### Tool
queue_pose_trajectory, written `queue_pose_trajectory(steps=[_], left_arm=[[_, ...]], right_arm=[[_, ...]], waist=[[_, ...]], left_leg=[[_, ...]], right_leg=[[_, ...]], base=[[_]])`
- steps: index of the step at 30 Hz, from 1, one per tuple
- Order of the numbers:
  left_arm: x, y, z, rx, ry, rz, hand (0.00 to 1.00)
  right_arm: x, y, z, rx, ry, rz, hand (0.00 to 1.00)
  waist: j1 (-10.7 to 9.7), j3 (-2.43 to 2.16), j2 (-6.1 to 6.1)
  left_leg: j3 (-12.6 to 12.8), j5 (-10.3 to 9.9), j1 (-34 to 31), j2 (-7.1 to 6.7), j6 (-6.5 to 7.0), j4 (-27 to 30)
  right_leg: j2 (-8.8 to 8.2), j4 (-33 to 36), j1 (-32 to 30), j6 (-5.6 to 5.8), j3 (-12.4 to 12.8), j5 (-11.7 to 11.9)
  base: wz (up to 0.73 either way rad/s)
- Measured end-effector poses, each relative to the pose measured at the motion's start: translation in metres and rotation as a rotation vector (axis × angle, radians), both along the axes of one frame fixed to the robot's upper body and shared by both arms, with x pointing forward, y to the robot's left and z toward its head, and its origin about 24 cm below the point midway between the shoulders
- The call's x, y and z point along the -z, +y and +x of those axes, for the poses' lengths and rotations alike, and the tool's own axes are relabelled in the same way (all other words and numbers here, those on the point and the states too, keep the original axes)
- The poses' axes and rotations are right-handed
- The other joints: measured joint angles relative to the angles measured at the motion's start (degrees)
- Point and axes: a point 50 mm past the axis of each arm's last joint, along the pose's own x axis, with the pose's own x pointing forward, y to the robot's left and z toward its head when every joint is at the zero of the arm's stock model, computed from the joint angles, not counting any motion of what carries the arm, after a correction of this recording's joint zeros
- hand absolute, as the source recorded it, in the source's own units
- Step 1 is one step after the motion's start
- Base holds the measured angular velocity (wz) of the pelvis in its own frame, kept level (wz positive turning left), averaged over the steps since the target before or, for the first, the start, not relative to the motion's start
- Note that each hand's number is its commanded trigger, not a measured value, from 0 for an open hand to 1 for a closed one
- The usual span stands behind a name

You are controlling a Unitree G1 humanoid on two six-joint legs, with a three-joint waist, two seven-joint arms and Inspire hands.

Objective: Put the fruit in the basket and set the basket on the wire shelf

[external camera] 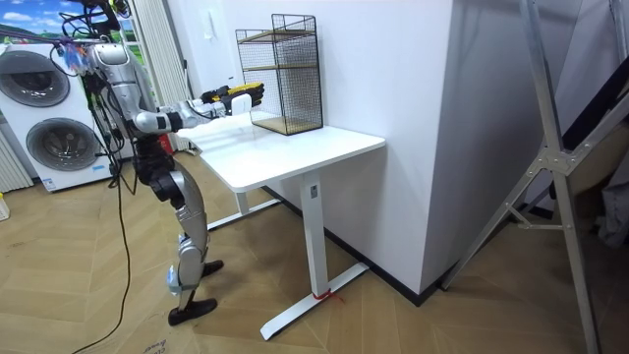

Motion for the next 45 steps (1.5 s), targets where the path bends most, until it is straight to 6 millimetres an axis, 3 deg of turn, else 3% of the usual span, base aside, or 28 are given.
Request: queue_pose_trajectory(steps=[6,12,15,17,20,22,23,25,27,29,30,31,35,39,45], left_arm=[[0.0,-0.002,0.0,0.007,0.003,-0.018,0.0],[0.0,-0.003,0.0,0.011,0.002,-0.017,0.0],[-0.001,-0.004,0.0,0.011,-0.005,-0.001,0.0],[-0.001,-0.004,0.0,0.011,-0.005,-0.008,0.0],[-0.001,-0.005,0.0,0.013,-0.001,-0.007,0.0],[0.0,-0.005,0.0,0.014,0.002,-0.006,0.0],[0.0,-0.005,0.0,0.015,0.003,-0.007,0.0],[0.0,-0.005,0.0,0.015,0.003,-0.004,0.0],[0.0,-0.004,0.001,0.016,0.001,0.001,0.0],[0.001,-0.005,0.0,0.023,0.006,0.006,0.0],[0.001,-0.005,0.0,0.025,0.007,0.01,0.0],[0.003,-0.006,0.0,0.026,0.016,0.012,0.0],[0.005,-0.005,0.001,0.033,0.03,0.024,0.0],[0.006,-0.007,0.001,0.043,0.037,0.053,0.0],[0.003,-0.009,0.004,0.053,0.021,0.087,0.0]], right_arm=[[-0.005,0.0,0.0,0.016,-0.009,0.011,0.0],[-0.011,0.0,0.0,0.028,-0.036,0.015,0.0],[-0.011,0.0,0.0,0.031,-0.039,0.013,0.0],[-0.011,-0.001,0.0,0.032,-0.041,0.011,0.0],[-0.011,0.0,-0.001,0.037,-0.042,0.013,0.0],[-0.009,0.0,-0.001,0.039,-0.036,0.012,0.0],[-0.009,0.0,-0.001,0.041,-0.036,0.012,0.0],[-0.01,0.0,-0.001,0.041,-0.039,0.001,0.0],[-0.01,-0.001,-0.001,0.036,-0.044,-0.019,0.0],[-0.009,-0.002,-0.001,0.034,-0.042,-0.034,0.0],[-0.009,-0.002,-0.001,0.034,-0.042,-0.033,0.0],[-0.008,-0.003,-0.001,0.034,-0.038,-0.039,0.0],[-0.005,-0.003,0.0,0.028,-0.007,-0.046,0.0],[-0.004,-0.005,0.0,0.033,0.003,-0.056,0.0],[-0.003,-0.008,0.0,0.037,0.018,-0.07,0.0]], waist=[[-0.06,0.06,-0.32],[-0.17,0.06,-0.02],[-0.32,0.32,1.19],[-1.0,0.32,1.35],[-1.8,0.49,1.43],[-1.81,0.61,2.1],[-1.91,0.75,2.77],[-2.47,0.72,3.58],[-2.26,0.65,4.2],[-2.41,0.62,3.84],[-2.42,0.6,3.45],[-2.38,0.61,3.55],[-1.64,0.45,3.8],[-1.66,0.36,3.74],[-1.72,0.25,3.65]], left_leg=[[-0.06,-0.08,-0.09,-1.57,0.65,-0.46],[0.7,-1.43,-0.19,-2.1,1.57,0.73],[1.53,-3.66,-0.65,-1.76,2.42,3.6],[1.74,-4.37,0.4,-3.19,3.58,3.49],[2.8,-5.78,2.05,-5.59,5.57,3.21],[3.2,-6.55,3.12,-6.08,6.54,3.4],[3.07,-6.77,3.7,-6.01,6.98,3.22],[2.84,-6.97,4.23,-5.53,7.5,2.68],[2.85,-6.52,4.25,-5.04,8.1,1.52],[3.28,-6.44,4.32,-5.27,8.26,1.34],[3.44,-6.45,4.47,-5.61,8.27,1.21],[3.42,-6.5,5.0,-5.59,8.3,0.59],[3.48,-5.96,5.63,-3.46,7.42,-2.05],[4.71,-5.72,7.2,-2.56,7.02,-4.44],[5.71,-5.43,8.44,-2.32,6.63,-5.45]], right_leg=[[-1.4,0.0,0.06,0.99,-0.29,-0.53],[-2.21,1.47,-0.15,1.76,0.57,-0.77],[-2.87,6.55,-1.47,2.27,1.03,-1.04],[-5.21,13.35,-3.62,2.82,2.01,-1.31],[-8.55,24.34,-8.0,5.03,3.08,0.77],[-9.25,28.08,-9.31,4.79,3.78,3.5],[-9.19,29.4,-10.28,4.97,4.03,5.92],[-8.68,28.95,-10.63,5.43,3.64,7.3],[-6.94,20.85,-10.33,5.62,3.53,3.05],[-5.82,12.72,-10.32,5.26,3.32,2.23],[-5.26,10.19,-10.25,5.08,3.37,3.21],[-4.58,8.0,-9.53,5.59,3.6,3.64],[-1.44,1.41,-6.89,4.98,3.57,6.9],[-0.35,-2.13,-5.29,4.66,3.97,8.26],[0.24,-4.21,-4.28,4.68,4.85,8.48]], base=[[0.06],[-0.05],[-0.08],[0.06],[0.03],[-0.11],[-0.04],[-0.11],[-0.09],[0.0],[0.0],[-0.07],[-0.12],[-0.18],[-0.11]])
